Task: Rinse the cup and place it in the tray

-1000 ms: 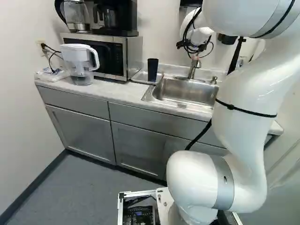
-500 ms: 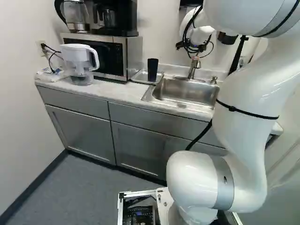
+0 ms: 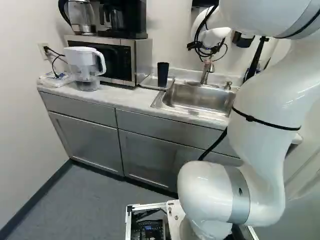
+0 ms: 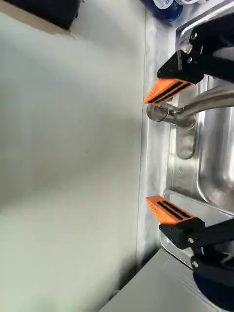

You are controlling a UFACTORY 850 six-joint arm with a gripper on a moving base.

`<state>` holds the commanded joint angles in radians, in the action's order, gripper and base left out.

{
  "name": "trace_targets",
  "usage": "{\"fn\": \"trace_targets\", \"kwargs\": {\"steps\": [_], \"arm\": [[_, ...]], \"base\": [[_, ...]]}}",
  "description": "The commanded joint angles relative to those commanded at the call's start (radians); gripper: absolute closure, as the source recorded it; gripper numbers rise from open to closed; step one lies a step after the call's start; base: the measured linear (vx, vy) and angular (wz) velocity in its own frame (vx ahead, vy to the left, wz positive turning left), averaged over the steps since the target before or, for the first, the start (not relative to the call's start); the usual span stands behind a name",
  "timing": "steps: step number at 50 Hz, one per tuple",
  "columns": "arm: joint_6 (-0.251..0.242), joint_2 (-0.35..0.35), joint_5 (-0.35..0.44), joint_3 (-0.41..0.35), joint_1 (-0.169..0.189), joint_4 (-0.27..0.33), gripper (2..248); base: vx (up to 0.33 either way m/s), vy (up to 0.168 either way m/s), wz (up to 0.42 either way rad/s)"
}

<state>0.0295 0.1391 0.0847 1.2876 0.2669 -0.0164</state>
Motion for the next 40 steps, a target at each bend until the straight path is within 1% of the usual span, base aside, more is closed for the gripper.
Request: {"fn": "trace_targets", "kwargs": {"steps": [40], "arm": [[0.0,-0.186,0.0,-0.19,-0.073,0.0,3]], "base": [[0.0,0.0,0.0]]}}
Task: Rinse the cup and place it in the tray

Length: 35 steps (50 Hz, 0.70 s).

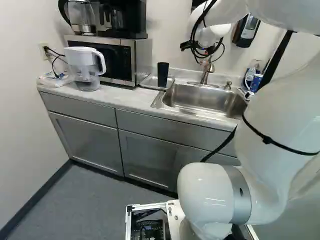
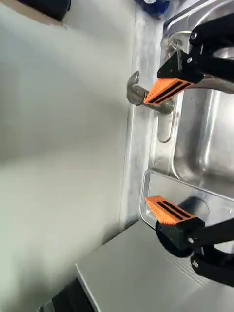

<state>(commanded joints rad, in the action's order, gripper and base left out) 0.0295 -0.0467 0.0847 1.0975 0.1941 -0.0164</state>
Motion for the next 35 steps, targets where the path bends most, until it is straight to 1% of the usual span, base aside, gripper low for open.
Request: {"fn": "trace_targets", "kwargs": {"steps": [15,25,35], "arm": [[0.0,-0.07,-0.008,-0.067,-0.028,0.0,3],[0.0,-0.12,-0.035,-0.113,-0.042,0.0,3],[0.0,-0.168,-0.069,-0.157,-0.045,0.0,3]], "base": [[0.0,0.0,0.0],[0.0,0.0,0.0],[0.0,0.0,0.0]]}}
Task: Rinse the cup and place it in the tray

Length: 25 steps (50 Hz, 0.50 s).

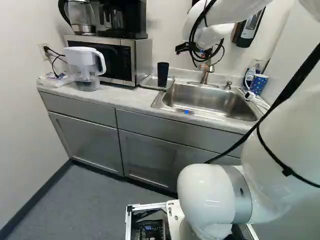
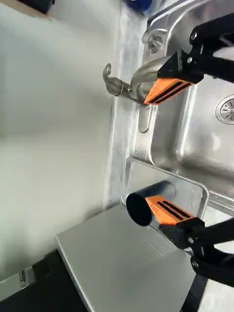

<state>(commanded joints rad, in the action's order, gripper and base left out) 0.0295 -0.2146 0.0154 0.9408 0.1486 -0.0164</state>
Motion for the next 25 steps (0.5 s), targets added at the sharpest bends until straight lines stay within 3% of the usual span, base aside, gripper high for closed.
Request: {"fn": "trace_targets", "kwargs": {"steps": [25], "arm": [[0.0,-0.019,-0.121,-0.016,0.001,0.0,3]], "base": [[0.0,0.0,0.0]]}}
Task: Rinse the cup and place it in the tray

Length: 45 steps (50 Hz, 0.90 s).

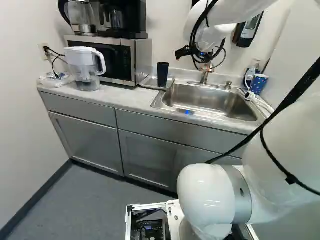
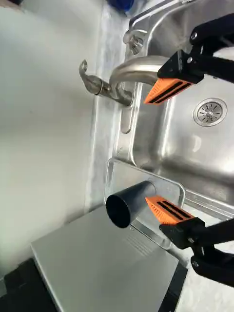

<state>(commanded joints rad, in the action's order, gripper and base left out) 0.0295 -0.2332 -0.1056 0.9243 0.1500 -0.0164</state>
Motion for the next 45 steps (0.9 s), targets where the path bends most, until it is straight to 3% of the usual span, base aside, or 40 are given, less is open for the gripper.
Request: {"fn": "trace_targets", "kwargs": {"steps": [26,45], "arm": [[0.0,0.001,-0.141,0.001,0.005,0.0,3],[0.0,0.014,-0.252,0.012,0.047,0.0,3]], "base": [[0.0,0.0,0.0],[0.0,0.0,0.0]]}}
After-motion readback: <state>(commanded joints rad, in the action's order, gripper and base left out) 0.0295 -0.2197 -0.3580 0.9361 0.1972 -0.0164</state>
